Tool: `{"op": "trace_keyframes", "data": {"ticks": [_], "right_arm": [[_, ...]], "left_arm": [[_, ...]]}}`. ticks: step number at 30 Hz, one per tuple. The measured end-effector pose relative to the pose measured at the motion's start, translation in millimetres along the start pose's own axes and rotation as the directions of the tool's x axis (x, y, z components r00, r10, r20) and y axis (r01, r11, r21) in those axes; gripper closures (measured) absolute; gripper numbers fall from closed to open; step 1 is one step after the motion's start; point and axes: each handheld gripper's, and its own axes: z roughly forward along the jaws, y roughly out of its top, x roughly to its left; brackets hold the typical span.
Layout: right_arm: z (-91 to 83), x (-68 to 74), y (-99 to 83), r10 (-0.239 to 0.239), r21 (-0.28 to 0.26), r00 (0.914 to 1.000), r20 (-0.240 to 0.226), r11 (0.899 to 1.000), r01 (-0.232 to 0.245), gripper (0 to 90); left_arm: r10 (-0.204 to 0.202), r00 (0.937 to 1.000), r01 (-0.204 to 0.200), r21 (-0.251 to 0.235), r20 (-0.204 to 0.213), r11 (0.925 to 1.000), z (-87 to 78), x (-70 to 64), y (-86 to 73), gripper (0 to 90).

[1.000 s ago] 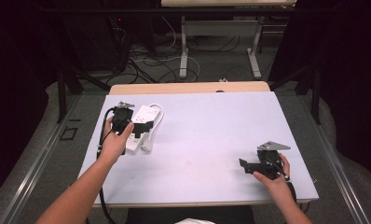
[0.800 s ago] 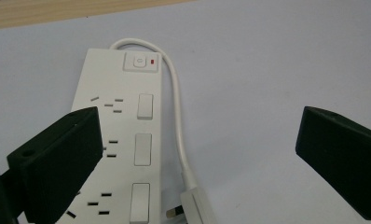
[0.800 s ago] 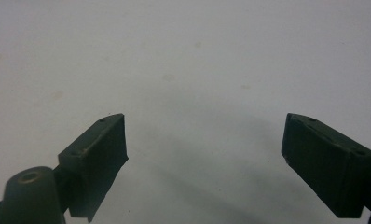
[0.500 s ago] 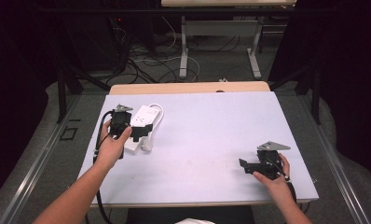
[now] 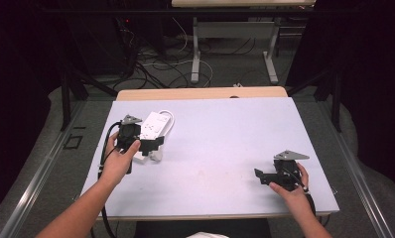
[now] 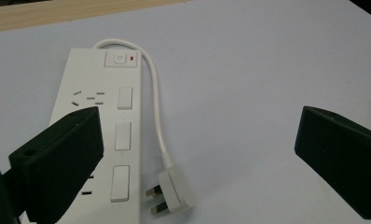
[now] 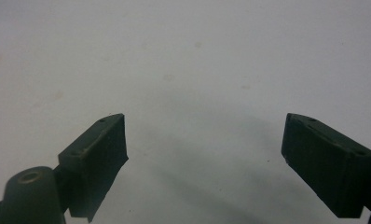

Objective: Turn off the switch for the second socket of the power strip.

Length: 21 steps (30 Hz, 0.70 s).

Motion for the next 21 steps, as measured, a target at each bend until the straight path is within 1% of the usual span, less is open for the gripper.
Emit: {"op": "trace_keyframes", "data": {"ticks": [3, 4, 6, 7, 9, 11, 12, 16, 17, 18, 20, 21], "right_arm": [[0.0, -0.1, 0.0, 0.001, 0.0, 1.0, 0.0, 1.0, -0.001, 13.5], [0.0, -0.4, 0.0, -0.003, -0.001, 1.0, 0.001, 1.0, 0.003, 13.5], [0.1, -0.3, 0.0, -0.003, 0.0, 1.0, 0.001, 1.0, 0.003, 13.6], [0.0, -0.5, 0.0, -0.005, 0.0, 1.0, 0.0, 1.0, 0.005, 13.6], [0.0, -0.1, 0.0, -0.003, 0.001, 1.0, -0.001, 1.0, 0.003, 13.6], [-0.2, -0.2, -0.1, -0.004, 0.0, 1.0, 0.0, 1.0, 0.004, 13.5], [-0.2, 0.1, 0.0, 0.0, 0.0, 1.0, 0.001, 1.0, 0.0, 13.5], [-0.1, -0.4, 0.0, -0.002, -0.001, 1.0, 0.001, 1.0, 0.002, 13.6], [-0.1, 0.0, 0.0, 0.0, 0.0, 1.0, 0.001, 1.0, 0.0, 13.6], [-0.2, 0.5, 0.0, 0.003, 0.0, 1.0, 0.0, 1.0, -0.003, 13.5], [-0.5, 0.4, 0.1, 0.0, -0.001, 1.0, 0.001, 1.0, 0.0, 13.6], [-0.4, 0.0, 0.1, -0.002, -0.002, 1.0, 0.0, 1.0, 0.002, 13.5]], "left_arm": [[-0.002, 0.9999, 0.003, -0.005, 0.01, 1.0, -0.5, -2.8, -2.2, 1.0], [0.006, 0.9999, -0.006, -0.002, 0.011, 1.0, -0.8, -3.0, -2.6, 0.9], [0.007, 0.9999, -0.006, -0.01, 0.015, 0.9999, -0.4, -4.8, -4.1, 1.0], [0.003, 0.9999, -0.003, -0.006, 0.016, 1.0, -0.5, -6.1, -4.8, 1.0], [0.013, 0.9996, -0.013, -0.009, 0.023, 0.9999, -0.1, -7.2, -6.5, 1.1], [0.014, 0.9994, -0.014, -0.014, 0.03, 0.9998, 0.7, -9.3, -8.1, 1.2], [0.007, 0.9995, -0.007, -0.009, 0.031, 0.9999, 0.6, -10.9, -9.2, 1.2], [0.013, 0.9988, -0.013, -0.014, 0.047, 0.9998, 2.0, -14.2, -13.3, 1.2], [-0.003, 0.9986, 0.004, -0.022, 0.052, 0.9997, 3.2, -16.0, -15.0, 1.2], [0.009, 0.9984, -0.008, -0.017, 0.056, 0.9998, 3.4, -15.9, -16.3, 1.2], [0.011, 0.9979, -0.01, -0.015, 0.063, 0.9998, 5.1, -17.1, -19.3, 1.3], [0.0, 0.9975, 0.001, -0.014, 0.071, 0.9999, 6.1, -18.4, -21.2, 1.4]]}}
